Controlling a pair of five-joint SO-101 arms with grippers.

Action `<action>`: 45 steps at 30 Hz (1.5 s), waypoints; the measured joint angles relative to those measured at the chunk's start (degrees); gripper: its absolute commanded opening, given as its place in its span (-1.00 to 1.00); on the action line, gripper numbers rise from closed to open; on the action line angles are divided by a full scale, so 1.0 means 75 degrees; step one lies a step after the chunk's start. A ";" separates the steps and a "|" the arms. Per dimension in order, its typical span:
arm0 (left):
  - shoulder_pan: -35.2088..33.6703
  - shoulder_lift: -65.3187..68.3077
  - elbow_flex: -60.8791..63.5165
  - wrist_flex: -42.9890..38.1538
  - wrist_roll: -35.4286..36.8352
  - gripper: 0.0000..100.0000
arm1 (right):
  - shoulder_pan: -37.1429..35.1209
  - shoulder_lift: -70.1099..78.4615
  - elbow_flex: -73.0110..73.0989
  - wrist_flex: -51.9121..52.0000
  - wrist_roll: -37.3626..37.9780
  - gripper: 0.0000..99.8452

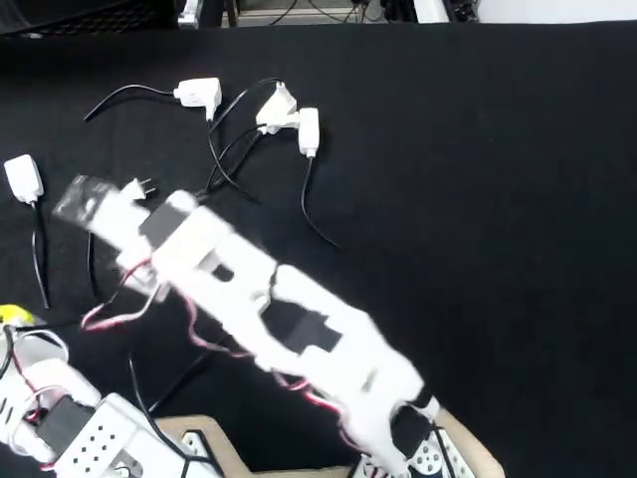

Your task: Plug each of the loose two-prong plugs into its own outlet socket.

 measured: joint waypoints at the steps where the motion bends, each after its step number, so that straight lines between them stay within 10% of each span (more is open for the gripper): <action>1: -0.0023 0.0000 0.0000 0.0000 0.0000 -0.64 | -0.0012 0.0258 -0.0211 0.0000 0.0023 -0.42; 15: 0.1383 0.0000 -0.0363 0.0293 -0.0363 -0.41 | 0.1653 0.0738 -0.4325 0.3446 0.0387 -0.39; 26: 0.3552 0.0000 -0.1067 0.1067 -0.0785 -0.41 | 0.4466 0.0563 -0.3188 0.3434 0.0117 -0.39; 45: 0.5345 0.0246 -0.0762 -0.0164 0.0469 -0.41 | 0.4958 0.0563 -0.0785 0.2180 0.0176 -0.39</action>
